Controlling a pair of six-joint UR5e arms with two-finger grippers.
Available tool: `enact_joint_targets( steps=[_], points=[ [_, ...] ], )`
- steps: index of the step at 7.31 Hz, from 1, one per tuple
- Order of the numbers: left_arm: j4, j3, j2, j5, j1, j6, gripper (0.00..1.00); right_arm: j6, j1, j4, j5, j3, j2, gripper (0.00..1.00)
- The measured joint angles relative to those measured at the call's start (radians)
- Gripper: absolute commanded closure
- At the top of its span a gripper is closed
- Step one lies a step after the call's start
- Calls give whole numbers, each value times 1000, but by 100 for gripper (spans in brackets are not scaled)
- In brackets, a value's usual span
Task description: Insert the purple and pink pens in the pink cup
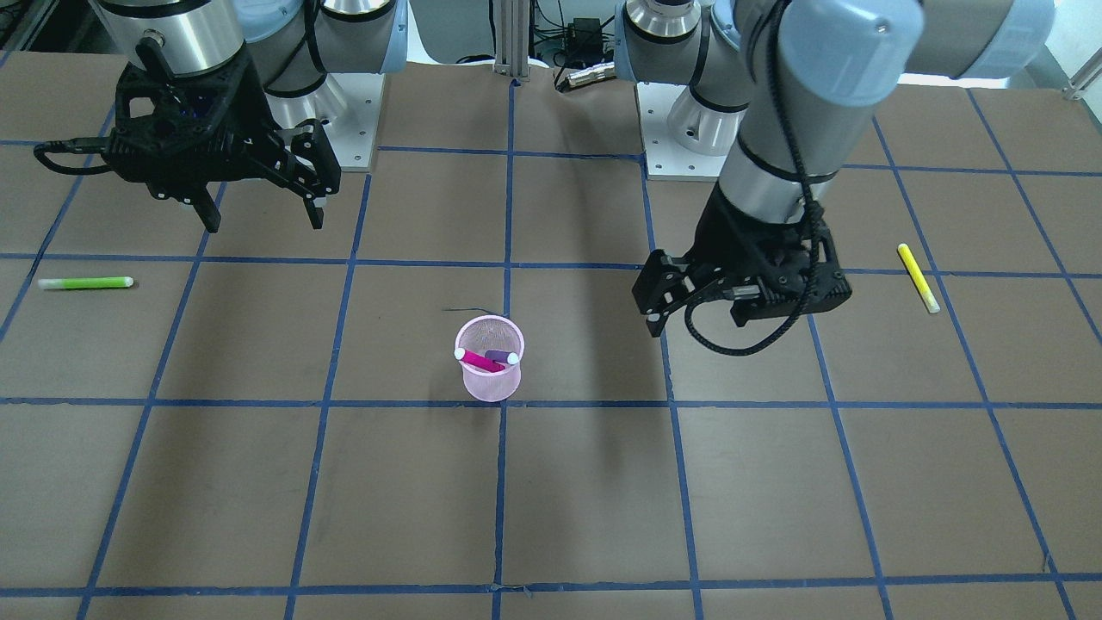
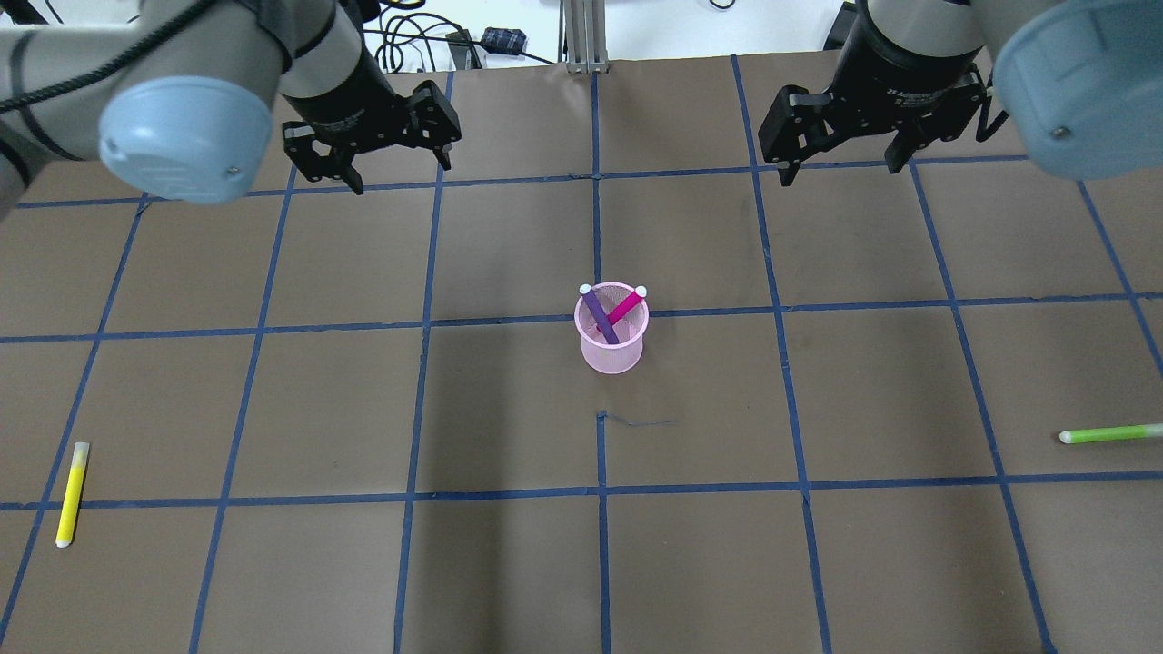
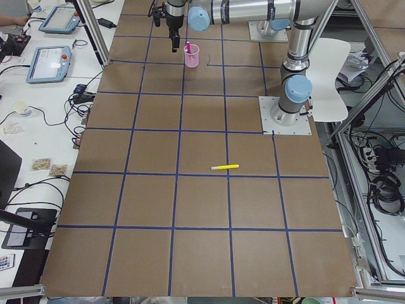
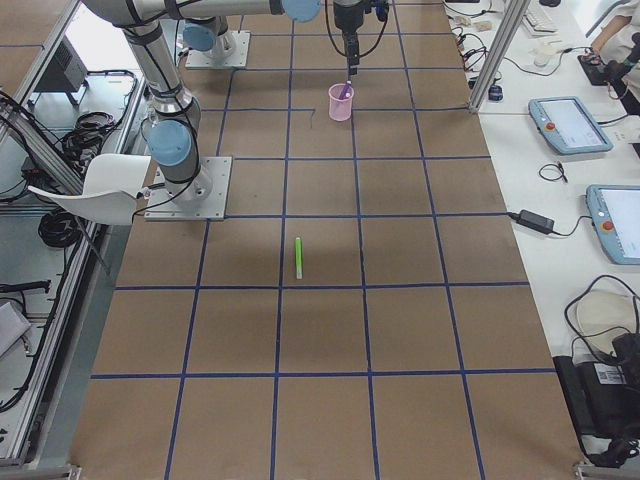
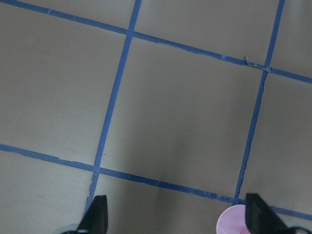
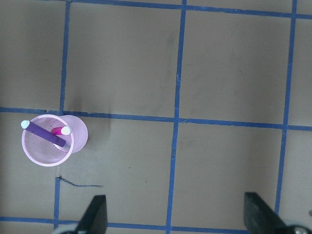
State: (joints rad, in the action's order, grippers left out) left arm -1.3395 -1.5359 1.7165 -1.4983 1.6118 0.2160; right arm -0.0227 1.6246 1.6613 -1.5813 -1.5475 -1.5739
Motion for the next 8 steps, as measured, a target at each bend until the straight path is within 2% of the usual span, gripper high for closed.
enact_joint_targets(
  steps=[2,8],
  points=[
    [-114,9,-65,-30,-45,-125,0,1,0,0,0,0,0,0],
    [-187,-108,-207,-77,-98,-317,0,1,1,0,1,-2,0,0]
  ],
)
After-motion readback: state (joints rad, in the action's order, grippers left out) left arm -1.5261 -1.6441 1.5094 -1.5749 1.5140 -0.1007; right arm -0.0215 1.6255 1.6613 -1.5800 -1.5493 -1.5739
